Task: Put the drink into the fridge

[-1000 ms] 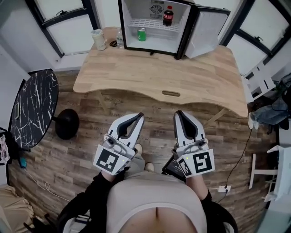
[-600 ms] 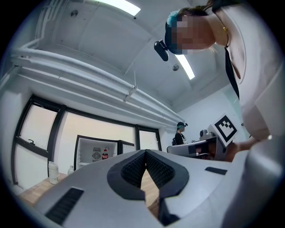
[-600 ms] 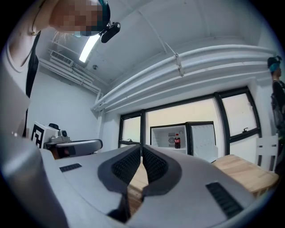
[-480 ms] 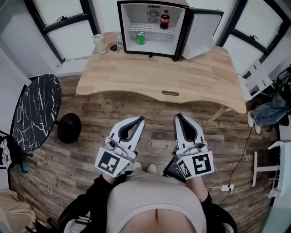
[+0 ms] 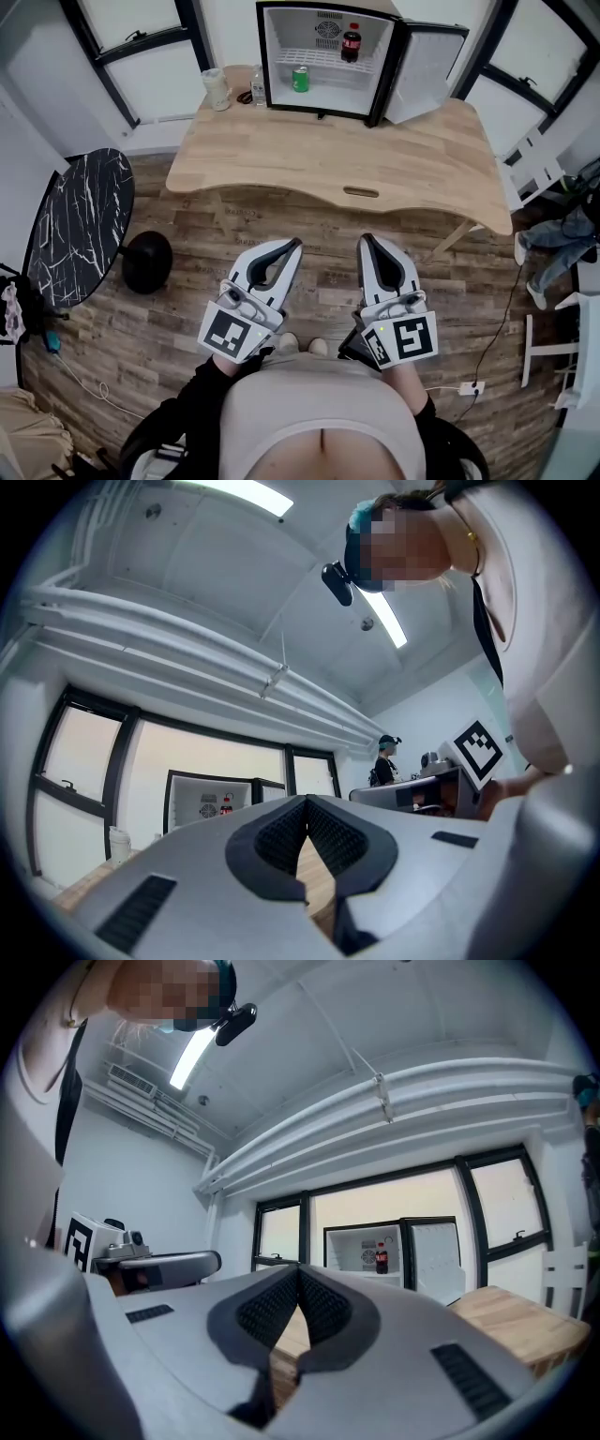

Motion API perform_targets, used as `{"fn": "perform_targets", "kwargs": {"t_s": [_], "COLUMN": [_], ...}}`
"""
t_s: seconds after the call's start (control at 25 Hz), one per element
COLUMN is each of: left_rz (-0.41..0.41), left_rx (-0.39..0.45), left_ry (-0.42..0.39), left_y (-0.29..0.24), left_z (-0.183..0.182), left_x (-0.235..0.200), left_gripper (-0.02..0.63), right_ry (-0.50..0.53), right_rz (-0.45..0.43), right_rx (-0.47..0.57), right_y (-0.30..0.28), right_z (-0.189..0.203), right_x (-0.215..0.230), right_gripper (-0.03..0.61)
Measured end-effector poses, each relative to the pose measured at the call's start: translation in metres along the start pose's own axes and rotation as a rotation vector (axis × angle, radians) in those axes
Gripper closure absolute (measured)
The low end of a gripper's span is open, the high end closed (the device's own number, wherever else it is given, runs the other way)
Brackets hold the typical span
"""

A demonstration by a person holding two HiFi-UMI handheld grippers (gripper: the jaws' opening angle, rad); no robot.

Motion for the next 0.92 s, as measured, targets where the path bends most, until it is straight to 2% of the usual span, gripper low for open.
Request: {"fn": "perform_targets", "kwargs": {"t_s": [0.16,0.32,0.52,0.64,0.76,0.92], "left_rz": [-0.004,-0.013,-0.011,-0.007,-0.007,-0.014], "left_rx": [-0.099,-0.063,-0.111,-0.092,-0.110,-0.058], "left_ry": [0.027,0.020,0.046,0.035,0.037,0.008], "left_y": [0.006,0.007,0.009,0.007,0.007,0.005], "left_z": [0.006,0.006,0.008,0.007,0.009,0.006], "left_x": [-0.002,-0.005,-0.007,-0.008,-0.010,-0.014], "left_gripper": [0.609,0.609,0.609,0.609,0.609,0.609], "right_ry": [-0.007,-0.003,0.004,0.005,0.001,-0.005], "right_rz": [-0.010,-0.014,-0.015,-0.012,-0.015,-0.016], "right_rx": [-0.006,-0.012,-0.017,-0.016,-0.020,-0.016], "right_y": [-0.003,-0.005,-0.008,-0.009,-0.012,-0.014], "right_z": [-0.001,-0.001,-0.001,-0.001,-0.001,-0.002], "right_x": [-0.005,-0.006,-0.007,-0.006,-0.006,-0.005], "right_gripper": [0.549,0.549,0.549,0.549,0.549,0.549]}}
Point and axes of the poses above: the fingertips, and each gripper's own axes: y backward along the fingers, x to its right, z out of its underside, the point moved 9 cm from there along y, backward along the fingers, and after that the axes turned 12 degrees about -x, right-handed, at the moved point
